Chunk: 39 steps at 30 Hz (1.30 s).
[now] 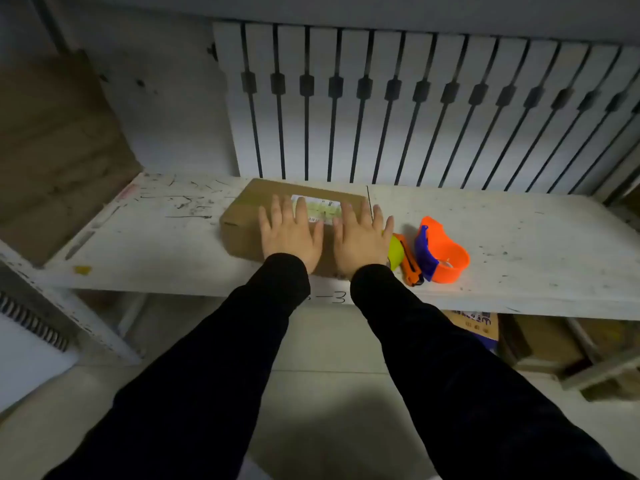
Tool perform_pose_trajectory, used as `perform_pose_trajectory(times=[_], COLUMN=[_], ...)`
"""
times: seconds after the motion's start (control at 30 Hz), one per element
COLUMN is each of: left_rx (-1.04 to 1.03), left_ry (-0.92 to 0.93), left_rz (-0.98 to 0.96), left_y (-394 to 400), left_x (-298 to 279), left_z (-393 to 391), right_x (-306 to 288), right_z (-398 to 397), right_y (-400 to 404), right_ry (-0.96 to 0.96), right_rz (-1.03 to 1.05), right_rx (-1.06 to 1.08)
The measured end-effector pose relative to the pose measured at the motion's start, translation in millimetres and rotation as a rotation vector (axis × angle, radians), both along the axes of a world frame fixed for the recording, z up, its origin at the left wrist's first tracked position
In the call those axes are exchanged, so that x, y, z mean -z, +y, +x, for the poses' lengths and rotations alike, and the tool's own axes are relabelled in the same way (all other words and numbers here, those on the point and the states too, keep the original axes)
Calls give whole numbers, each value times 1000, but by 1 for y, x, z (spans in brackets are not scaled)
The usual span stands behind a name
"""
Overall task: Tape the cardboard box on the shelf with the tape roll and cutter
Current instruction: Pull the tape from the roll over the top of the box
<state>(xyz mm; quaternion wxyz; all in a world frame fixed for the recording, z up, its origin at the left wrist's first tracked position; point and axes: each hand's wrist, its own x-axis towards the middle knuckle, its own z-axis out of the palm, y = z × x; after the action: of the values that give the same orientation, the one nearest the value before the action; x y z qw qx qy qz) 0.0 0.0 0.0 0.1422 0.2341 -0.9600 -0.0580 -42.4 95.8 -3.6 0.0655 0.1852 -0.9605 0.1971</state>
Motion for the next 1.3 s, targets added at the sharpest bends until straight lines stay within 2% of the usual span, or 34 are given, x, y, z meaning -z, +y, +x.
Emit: perform_pose_trajectory(times=[0.33,0.7,0.87,1.17,1.3], left_rx=[7,43,47,-9,24], left_ry=[53,90,88,45,53], left_rz=[-31,24,30,54,26], left_y=[16,31,26,6,10], left_x=[-9,-2,6,18,25], left_z=[45,95,84,15,14], right_x=[-14,-10,0,11,8], right_z=[43,92,82,22,16], right_y=[9,20,15,-8,-3], right_ry=[18,23,11,-10,25], right_rz=[25,-52,-55,-40,-45], right_rx=[10,7,3,-8,14])
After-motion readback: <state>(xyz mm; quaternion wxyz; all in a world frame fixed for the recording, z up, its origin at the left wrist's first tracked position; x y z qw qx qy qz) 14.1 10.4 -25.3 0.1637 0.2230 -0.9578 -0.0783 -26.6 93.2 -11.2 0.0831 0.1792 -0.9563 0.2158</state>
